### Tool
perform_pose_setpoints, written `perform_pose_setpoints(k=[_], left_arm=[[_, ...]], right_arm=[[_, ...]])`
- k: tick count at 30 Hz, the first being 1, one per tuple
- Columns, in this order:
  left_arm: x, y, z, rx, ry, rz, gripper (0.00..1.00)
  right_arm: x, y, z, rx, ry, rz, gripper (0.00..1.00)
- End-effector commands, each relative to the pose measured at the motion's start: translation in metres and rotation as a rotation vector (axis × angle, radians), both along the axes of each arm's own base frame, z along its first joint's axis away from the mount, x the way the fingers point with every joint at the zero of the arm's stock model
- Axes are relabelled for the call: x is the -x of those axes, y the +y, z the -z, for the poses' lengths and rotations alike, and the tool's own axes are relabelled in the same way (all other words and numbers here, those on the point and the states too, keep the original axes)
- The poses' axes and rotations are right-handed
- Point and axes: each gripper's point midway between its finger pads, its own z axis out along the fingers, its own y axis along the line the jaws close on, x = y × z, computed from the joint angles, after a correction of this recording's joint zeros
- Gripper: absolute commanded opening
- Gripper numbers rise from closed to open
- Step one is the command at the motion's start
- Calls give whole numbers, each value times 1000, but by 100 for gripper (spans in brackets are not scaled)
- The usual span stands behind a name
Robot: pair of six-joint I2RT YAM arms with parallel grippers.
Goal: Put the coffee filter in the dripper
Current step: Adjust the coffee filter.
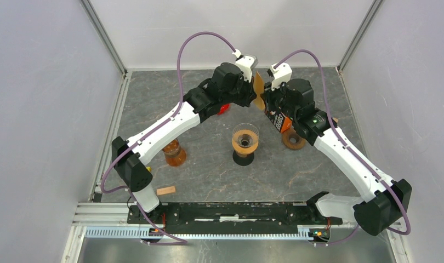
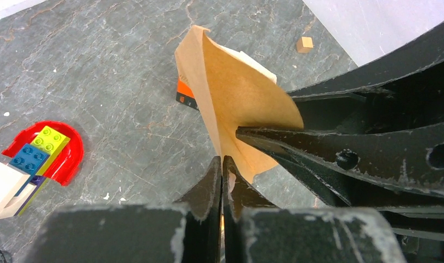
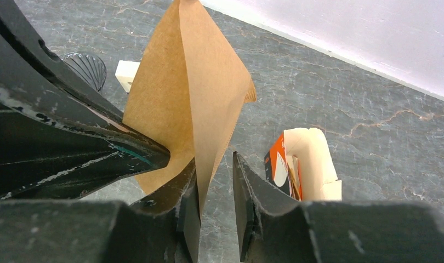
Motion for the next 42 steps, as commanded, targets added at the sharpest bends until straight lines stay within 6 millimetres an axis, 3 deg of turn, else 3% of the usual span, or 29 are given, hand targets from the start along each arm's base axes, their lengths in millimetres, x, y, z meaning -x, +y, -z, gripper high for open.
perform_pose_setpoints(k=[1,8,12,21,27,31,37,42], left_arm=[[2,8,-27,-1,-89,7,2],[-4,17,-24,-17,-97,-52,2],[-9,17,-27,0,-89,-94,4],[-7,4,-27,45,-47,-64,36],[-11,1,-24,42,-39,-71,43],[-11,-2,-20,40,-33,-58,41],[-10,-4,-14,26,-31,-42,25],[-12,-3,-13,13,-41,-44,17]], right_arm=[[-6,-2,-28,-27,-71,33,26],[-6,2,-29,-50,-60,19,0],[-3,9,-22,-82,-26,-3,0],[2,16,-19,-120,-3,-29,0],[5,18,-23,-138,-5,-45,0],[6,17,-24,-140,-9,-43,0],[7,16,-26,-148,-14,-42,0],[10,16,-29,-161,-16,-54,0]])
